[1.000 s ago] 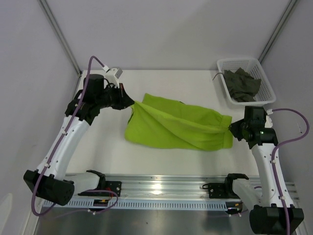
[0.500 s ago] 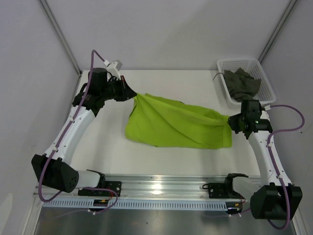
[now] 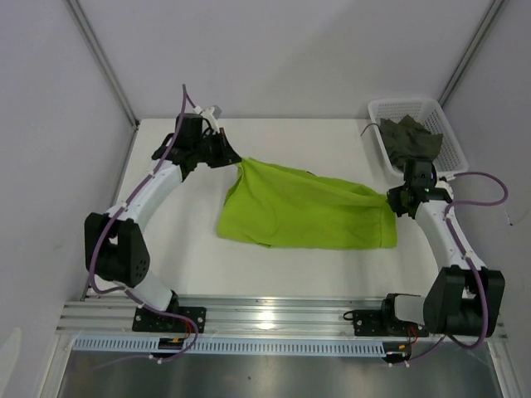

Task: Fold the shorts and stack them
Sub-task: Fold the shorts

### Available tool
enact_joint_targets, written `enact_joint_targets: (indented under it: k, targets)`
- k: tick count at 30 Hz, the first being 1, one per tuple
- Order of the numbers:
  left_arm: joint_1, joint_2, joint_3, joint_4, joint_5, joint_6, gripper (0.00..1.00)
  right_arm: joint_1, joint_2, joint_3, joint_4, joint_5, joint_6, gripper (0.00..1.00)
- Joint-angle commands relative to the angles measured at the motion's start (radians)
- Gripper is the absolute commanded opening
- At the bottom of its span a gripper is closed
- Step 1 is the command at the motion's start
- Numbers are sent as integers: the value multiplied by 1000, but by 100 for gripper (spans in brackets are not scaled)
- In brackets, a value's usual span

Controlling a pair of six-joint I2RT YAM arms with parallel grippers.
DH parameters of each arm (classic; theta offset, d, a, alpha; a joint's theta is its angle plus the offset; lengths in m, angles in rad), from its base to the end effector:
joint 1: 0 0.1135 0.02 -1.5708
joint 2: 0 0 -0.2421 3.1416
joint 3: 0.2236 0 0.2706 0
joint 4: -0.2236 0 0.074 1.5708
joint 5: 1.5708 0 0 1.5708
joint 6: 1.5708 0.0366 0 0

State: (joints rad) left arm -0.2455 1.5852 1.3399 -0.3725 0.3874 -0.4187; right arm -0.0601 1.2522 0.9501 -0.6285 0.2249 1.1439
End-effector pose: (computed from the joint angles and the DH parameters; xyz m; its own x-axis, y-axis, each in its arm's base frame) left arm 0.3672 -0.1062 0.2872 -0.7263 -0.2061 -0.6558 0.2501 0.8094 -0.5313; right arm 0.2785 -0.0249 0.2342 -0.1571 0.8984 -0.4101 0.8080 0.3557 0.4697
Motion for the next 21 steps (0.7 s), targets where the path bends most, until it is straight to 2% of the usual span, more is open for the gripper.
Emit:
enact_joint_targets:
  k: [1, 2, 3, 4, 5, 6, 7, 8, 10, 14, 16, 21]
  targets:
    - [15, 54, 80, 83, -45, -9, 5, -14, 93, 64, 75, 65, -42, 14]
    - [15, 70, 106, 83, -50, -8, 9, -14, 110, 68, 82, 70, -44, 36]
    - [15, 87, 116, 86, -61, -6, 12, -14, 125, 75, 95, 71, -59, 47]
    - [15, 119, 123, 90, -61, -6, 20, -14, 137, 84, 120, 76, -64, 63]
    - [15, 134, 158, 87, -65, -5, 29, -15, 159, 90, 128, 83, -68, 74]
    - [15, 151, 174, 80, -90, 6, 45, -15, 168, 99, 133, 90, -73, 87]
    - [15, 177, 186, 69, -106, 11, 71, -15, 177, 120, 142, 93, -94, 89]
    - [15, 188, 220, 44, -129, 15, 78, -15, 188, 131, 142, 105, -102, 93]
    - [15, 205, 281, 26, -186, 38, 97, -17, 191, 153, 142, 113, -130, 95]
    - [15, 214, 358, -45, -249, 72, 99, -18, 170, 154, 136, 129, -162, 96]
    - [14, 194, 332, -39, -242, 74, 99, -18, 145, 130, 131, 140, -191, 94]
    - [-23, 64, 148, 56, -190, 77, 98, -18, 57, 30, 251, 67, -354, 79]
